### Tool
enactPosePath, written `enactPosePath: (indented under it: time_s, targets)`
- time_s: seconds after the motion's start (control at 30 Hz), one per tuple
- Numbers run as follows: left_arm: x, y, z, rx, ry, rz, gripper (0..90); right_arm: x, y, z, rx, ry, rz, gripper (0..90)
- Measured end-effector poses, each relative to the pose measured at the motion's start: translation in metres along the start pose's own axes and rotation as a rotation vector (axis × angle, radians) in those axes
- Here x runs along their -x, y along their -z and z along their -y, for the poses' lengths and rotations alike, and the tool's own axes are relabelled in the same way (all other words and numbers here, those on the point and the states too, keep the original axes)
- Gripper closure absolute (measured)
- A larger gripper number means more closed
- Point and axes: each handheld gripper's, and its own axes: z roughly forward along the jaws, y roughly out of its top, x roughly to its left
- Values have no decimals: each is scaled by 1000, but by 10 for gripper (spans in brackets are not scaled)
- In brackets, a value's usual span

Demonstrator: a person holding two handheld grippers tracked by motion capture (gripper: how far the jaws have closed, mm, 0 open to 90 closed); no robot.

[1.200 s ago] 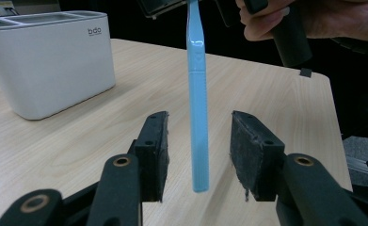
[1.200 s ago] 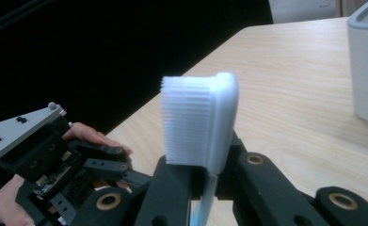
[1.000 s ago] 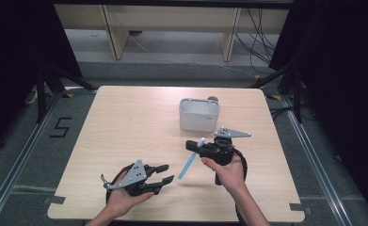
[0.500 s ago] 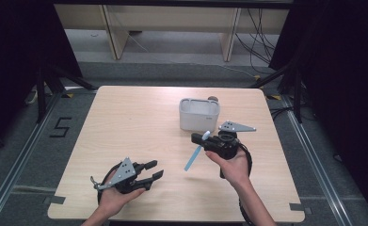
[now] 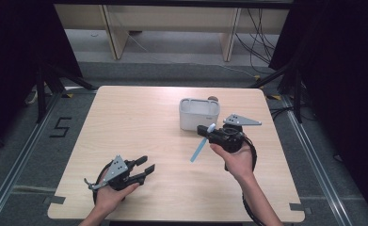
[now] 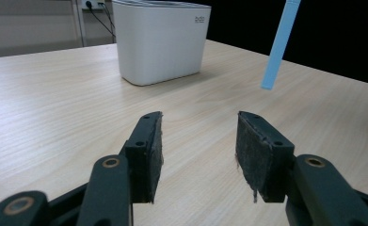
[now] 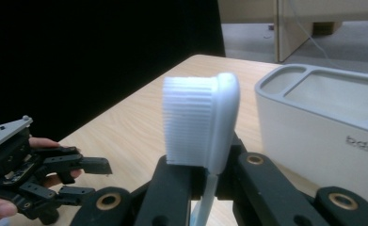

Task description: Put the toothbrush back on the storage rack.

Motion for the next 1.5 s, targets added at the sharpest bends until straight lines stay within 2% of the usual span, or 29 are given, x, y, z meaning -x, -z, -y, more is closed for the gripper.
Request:
enactPosePath:
  time_s: [0.03,0.07,0.17,0.27,0.3,0.37,0.4,0.43,0.47,0.5,0.53,0.57,0.7,0.73,0.77,0.9,0.93,0.97,1.0,1.03,1.1,1.2,1.27,1.33,1.43,1.47,1.5]
  targets:
    - [-1,0,1,9,3,-1,508,1,0,-1,-4,-3,-1,870]
    - [-1,2,1,-12,1,-19,507,2,1,-2,-6,14,20,870]
    - [-3,1,2,-9,-2,-26,506,3,2,-6,-8,0,28,870]
    - [-4,0,3,9,-1,-22,504,7,3,-10,11,33,59,870]
    - [-4,0,3,9,-5,-25,504,7,3,-10,7,19,51,870]
    - [-5,0,3,14,-7,-28,504,10,4,-13,13,46,82,870]
    - [-5,0,3,14,-9,-29,503,10,3,-13,21,27,79,870]
    - [-5,0,4,16,-9,-30,503,11,3,-14,14,29,80,870]
    - [-5,0,3,14,-9,-31,502,12,4,-15,14,36,93,870]
    - [-5,0,3,15,-10,-31,502,14,3,-16,31,68,98,870]
    - [-5,0,3,11,-12,-33,501,13,3,-17,16,44,105,870]
    - [-5,0,3,12,-15,-31,501,15,3,-18,31,72,119,870]
    - [-3,1,3,-6,-19,-43,496,15,2,-23,28,52,146,870]
    - [-3,1,3,-7,-21,-44,496,17,1,-24,37,80,149,870]
    - [-3,1,3,-7,-20,-44,495,16,1,-25,27,60,157,870]
    - [-3,1,3,-9,-21,-46,493,20,0,-33,44,100,180,870]
    - [-3,0,3,-7,-20,-45,492,20,0,-34,45,87,186,870]
    - [-3,0,3,-7,-20,-45,491,21,-1,-36,58,106,191,870]
    - [-3,1,3,-8,-22,-46,491,21,-1,-37,52,97,193,870]
    - [-3,1,3,-8,-22,-46,491,21,-2,-39,53,109,202,870]
    - [-3,1,3,-8,-23,-46,490,20,-2,-43,53,95,215,870]
    - [-3,1,3,-8,-23,-46,489,25,-4,-50,79,130,230,870]
    - [-3,1,3,-7,-23,-47,488,25,-4,-54,71,113,237,870]
    - [-3,1,3,-6,-24,-47,487,28,-4,-57,82,133,257,870]
    - [-3,1,3,-5,-20,-48,486,29,-4,-63,91,118,267,870]
    - [-3,1,3,-6,-23,-49,485,31,-4,-65,98,130,267,870]
    - [-3,1,3,-6,-24,-49,485,31,-4,-66,95,117,270,870]
